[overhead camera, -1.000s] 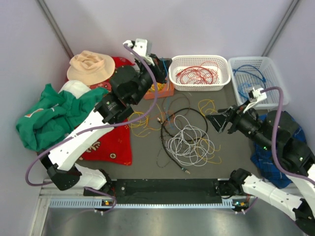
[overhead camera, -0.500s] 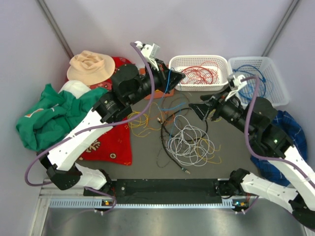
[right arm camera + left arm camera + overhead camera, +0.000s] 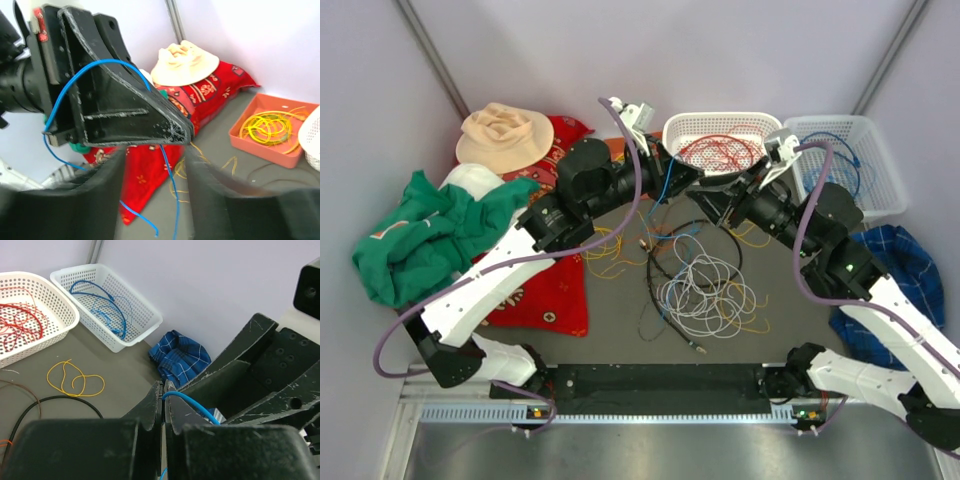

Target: Untangle the cables

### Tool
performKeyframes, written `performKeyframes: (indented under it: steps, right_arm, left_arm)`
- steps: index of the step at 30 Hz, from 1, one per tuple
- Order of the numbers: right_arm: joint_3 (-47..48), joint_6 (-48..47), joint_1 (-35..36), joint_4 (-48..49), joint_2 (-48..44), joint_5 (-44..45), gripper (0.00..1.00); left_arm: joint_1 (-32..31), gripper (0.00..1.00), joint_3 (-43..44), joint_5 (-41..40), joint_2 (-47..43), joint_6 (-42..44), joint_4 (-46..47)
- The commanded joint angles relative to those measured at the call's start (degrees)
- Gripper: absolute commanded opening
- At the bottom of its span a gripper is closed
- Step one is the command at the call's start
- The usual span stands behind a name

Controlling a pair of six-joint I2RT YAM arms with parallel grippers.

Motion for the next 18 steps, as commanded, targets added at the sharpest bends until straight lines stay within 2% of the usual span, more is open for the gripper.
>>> performKeyframes:
  steps: [1, 3, 5, 9, 11, 14, 16, 17, 18]
  right_arm:
    - [0.1, 1.6, 0.7, 5.8, 1.3, -2.5, 0.33]
    - [-0.2, 2.0, 0.8, 5.8, 1.5, -3.2, 0.28]
    - [-0.2, 1.9, 0.7, 5.1, 1.6, -3.6, 0.28]
    - [-0.4, 1.6, 0.7, 4.4, 2.3, -4.5, 0.45]
    - [-0.2, 1.9, 0.7, 4.3, 3.1, -4.9, 0.45]
    - [-0.5, 2.5, 0.8, 4.5, 4.4, -5.5, 0.40]
    - [-1.2, 3.0, 0.8, 5.5, 4.7, -5.3, 0.30]
    - [-1.3, 3.1, 0.8, 5.5, 4.8, -4.6, 0.24]
    - [-1.6, 3.3, 0.8, 5.6, 4.6, -4.1, 0.09]
  left_arm:
    - [0.0, 0.00, -0.9, 1.4, -2.4, -1.3, 4.0]
    - [0.1, 0.00, -1.6, 1.2, -2.9, -1.3, 4.3]
    - [0.1, 0.00, -1.9, 1.0, -3.3, -1.4, 4.5]
    - [0.1, 0.00, -2.6, 1.5, -3.9, -1.4, 5.4]
    - [0.1, 0.00, -2.7, 1.8, -3.8, -1.4, 5.6]
    - [0.1, 0.00, -2.7, 2.0, -3.9, -1.4, 5.4]
    - [0.1, 0.00, -3.0, 2.2, -4.1, -1.4, 5.6]
    - [0.1, 0.00, -3.2, 2.3, -4.3, -1.4, 5.4]
    - [0.1, 0.00, -3.5, 2.1, -4.6, -1.2, 5.4]
